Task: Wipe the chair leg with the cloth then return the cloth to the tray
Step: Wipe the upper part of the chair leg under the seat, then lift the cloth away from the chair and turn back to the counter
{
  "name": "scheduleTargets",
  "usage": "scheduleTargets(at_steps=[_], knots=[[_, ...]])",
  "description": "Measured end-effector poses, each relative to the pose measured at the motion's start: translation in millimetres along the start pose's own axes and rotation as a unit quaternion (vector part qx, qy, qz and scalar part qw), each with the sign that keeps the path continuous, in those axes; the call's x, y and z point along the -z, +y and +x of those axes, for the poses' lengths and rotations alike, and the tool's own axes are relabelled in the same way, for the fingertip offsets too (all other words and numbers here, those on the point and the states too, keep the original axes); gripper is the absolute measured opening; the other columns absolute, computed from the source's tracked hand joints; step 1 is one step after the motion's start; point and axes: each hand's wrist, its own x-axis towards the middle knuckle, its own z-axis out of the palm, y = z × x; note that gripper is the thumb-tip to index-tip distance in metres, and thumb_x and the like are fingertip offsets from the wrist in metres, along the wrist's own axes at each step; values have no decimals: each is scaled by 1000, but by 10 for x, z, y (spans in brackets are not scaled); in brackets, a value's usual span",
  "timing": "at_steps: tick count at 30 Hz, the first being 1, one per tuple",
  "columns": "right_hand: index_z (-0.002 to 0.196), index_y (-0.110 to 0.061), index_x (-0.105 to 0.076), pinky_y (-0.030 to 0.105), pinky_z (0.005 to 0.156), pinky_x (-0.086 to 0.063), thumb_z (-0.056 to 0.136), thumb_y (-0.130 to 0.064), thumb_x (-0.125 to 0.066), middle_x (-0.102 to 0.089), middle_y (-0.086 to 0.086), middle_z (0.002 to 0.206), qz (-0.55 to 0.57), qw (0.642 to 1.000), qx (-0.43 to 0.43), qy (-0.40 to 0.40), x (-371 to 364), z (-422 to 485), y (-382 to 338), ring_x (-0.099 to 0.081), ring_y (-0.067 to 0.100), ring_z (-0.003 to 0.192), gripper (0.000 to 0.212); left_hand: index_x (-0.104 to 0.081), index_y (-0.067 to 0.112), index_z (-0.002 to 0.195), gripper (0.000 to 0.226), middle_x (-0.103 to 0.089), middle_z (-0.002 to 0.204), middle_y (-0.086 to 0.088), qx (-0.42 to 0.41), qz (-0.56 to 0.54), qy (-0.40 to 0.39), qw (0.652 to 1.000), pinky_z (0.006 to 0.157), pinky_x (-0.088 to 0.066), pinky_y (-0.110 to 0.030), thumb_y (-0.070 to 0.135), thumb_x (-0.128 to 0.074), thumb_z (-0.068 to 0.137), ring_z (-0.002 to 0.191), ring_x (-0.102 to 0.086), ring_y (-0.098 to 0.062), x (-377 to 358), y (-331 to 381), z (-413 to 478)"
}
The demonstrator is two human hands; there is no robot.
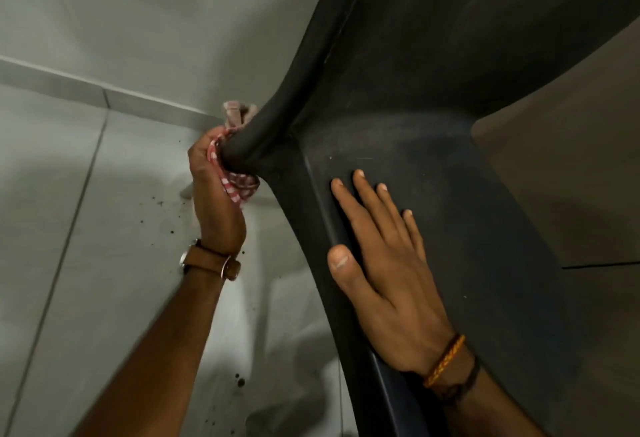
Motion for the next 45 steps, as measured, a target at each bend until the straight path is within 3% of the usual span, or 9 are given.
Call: scheduleTargets(at_steps=[2, 6, 12, 21, 25, 32, 37, 40, 45], knots=[[167, -51, -13, 51, 133, 8, 95, -81, -16, 3, -25, 179, 0, 1000, 2, 1, 6, 5, 5, 14, -1, 163, 78, -54, 32, 113, 14, -63, 105, -5, -12, 77, 2, 997, 67, -50, -5, 23, -51, 102, 79, -66, 12, 138, -181, 154], [166, -53, -10, 53, 134, 6, 96, -85, -13, 4, -28, 178, 3, 1000, 12, 7, -8, 0, 34, 15, -2, 163, 78, -70, 22, 76, 57, -59, 52, 5, 150, 129, 6, 980, 37, -31, -14, 24, -24, 110, 33, -43, -2, 644, -689, 652], [164, -59, -8, 53, 132, 1, 93, -90, -10, 4, -34, 176, 20, 999, 23, 21, -32, 9, 44, 13, -2, 163, 77, -56, -2, 144, 76, -65, 125, -30, 243, 237, -58, 939, 48, -53, -26, 53, -17, 110, 56, -63, -21, 1152, -1092, 1161], [166, -55, -7, 53, 133, 8, 96, -88, -14, 4, -28, 178, 9, 1000, 25, 12, -29, 20, 60, 12, 4, 165, 78, -75, 56, 104, 40, -80, 87, 15, 148, 105, 78, 980, 64, -65, -30, 41, -38, 105, 72, -75, -3, 509, -446, 345], [166, -55, -1, 49, 132, 16, 94, -90, -9, 7, -21, 180, -4, 1000, 18, -8, -27, 23, 79, 18, 6, 165, 80, -64, 20, 137, 43, -70, 134, -8, 113, 109, 87, 984, 105, -55, -52, 38, -47, 102, 121, -68, -30, 114, 115, -9], [168, -47, 1, 56, 132, 15, 94, -87, -1, 10, -12, 181, -26, 999, 16, -32, -10, 32, 100, 19, 16, 166, 84, -67, 22, 130, 34, -75, 107, 4, 123, 211, 17, 969, 79, -64, -26, 12, -45, 107, 91, -77, -7, 170, 889, -288], [168, -45, 2, 57, 131, 16, 97, -79, -13, 14, -9, 180, -34, 997, 5, -62, 27, 61, 99, 19, 21, 166, 81, -64, 10, 139, 41, -68, 131, -27, 210, 129, -62, 967, 107, -45, -48, 6, -46, 102, 112, -61, -32, 560, 1433, -168], [168, -43, 3, 61, 130, 14, 97, -77, -15, 18, -9, 179, -15, 994, -8, -110, 144, 92, 62, 22, 22, 165, 81, -57, 14, 149, 58, -67, 142, -10, 269, 20, -81, 959, 89, -51, -29, 14, -53, 91, 109, -63, -20, 646, 1862, -107], [168, -44, 3, 60, 130, 14, 95, -80, -21, 16, -11, 180, 41, 992, -40, -109, 682, 62, -107, 19, 23, 166, 84, -62, 24, 141, 45, -74, 129, 0, 293, 40, -49, 954, 106, -43, -49, 22, -44, 100, 110, -73, -18, 524, 2584, -31]])
